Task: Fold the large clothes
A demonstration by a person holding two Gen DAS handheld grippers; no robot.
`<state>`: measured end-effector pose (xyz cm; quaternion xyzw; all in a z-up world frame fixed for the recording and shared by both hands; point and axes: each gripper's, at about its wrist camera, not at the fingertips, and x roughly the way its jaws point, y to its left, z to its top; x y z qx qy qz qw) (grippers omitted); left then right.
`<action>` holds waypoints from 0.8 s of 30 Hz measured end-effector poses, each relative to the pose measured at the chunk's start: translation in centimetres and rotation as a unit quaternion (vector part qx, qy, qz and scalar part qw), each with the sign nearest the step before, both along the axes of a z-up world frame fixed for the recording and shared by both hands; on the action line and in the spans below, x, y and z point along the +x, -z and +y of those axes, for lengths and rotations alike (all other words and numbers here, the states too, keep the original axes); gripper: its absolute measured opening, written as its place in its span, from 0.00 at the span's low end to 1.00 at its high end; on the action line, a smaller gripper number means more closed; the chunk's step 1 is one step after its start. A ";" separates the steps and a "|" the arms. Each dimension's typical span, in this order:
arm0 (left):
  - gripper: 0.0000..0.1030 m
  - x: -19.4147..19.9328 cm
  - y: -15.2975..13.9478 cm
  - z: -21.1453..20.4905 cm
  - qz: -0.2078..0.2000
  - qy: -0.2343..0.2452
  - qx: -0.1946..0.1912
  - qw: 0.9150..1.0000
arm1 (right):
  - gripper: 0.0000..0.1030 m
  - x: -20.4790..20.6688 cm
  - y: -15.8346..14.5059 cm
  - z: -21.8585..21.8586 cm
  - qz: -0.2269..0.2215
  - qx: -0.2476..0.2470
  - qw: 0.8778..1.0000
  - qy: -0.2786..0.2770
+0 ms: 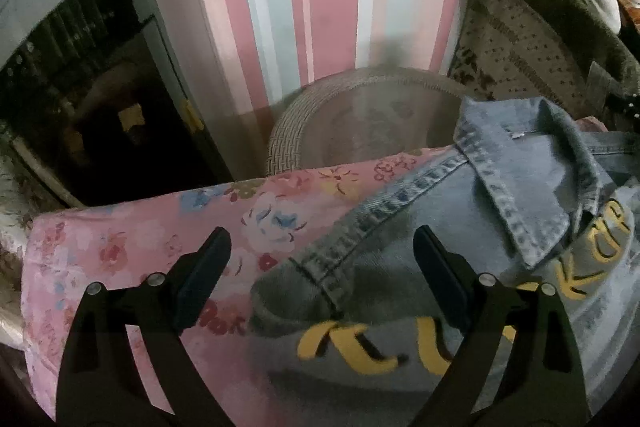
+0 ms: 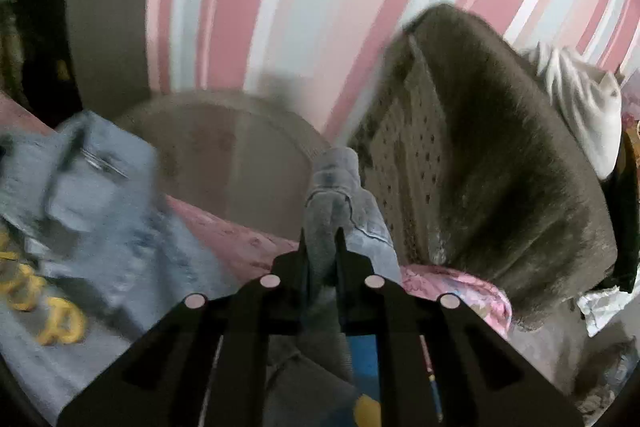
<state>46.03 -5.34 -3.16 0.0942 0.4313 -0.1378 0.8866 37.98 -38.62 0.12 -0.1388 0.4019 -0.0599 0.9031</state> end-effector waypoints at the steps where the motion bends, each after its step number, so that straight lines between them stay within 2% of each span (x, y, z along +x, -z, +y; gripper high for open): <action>1: 0.89 -0.3 -0.4 0.2 -0.003 0.000 -0.003 1.000 | 0.09 -0.5 -0.7 0.5 -0.007 0.001 1.000 -0.008; 11: 0.89 -2.6 -2.4 1.3 -0.007 -0.001 -0.010 1.000 | 0.08 -6.4 -7.3 9.2 -0.083 -0.022 0.990 -0.112; 17: 0.89 -4.3 -2.5 2.1 -0.005 -0.002 -0.010 1.000 | 0.08 -9.7 -9.5 13.7 -0.086 -0.003 0.981 -0.172; 21: 0.89 -5.8 -2.4 3.1 -0.002 -0.006 -0.016 1.000 | 0.08 -11.6 -8.5 16.7 -0.059 0.035 0.974 -0.216; 24: 0.89 -7.1 -2.3 4.0 0.000 -0.012 -0.020 1.000 | 0.08 -12.7 -5.5 20.0 -0.027 0.049 0.968 -0.245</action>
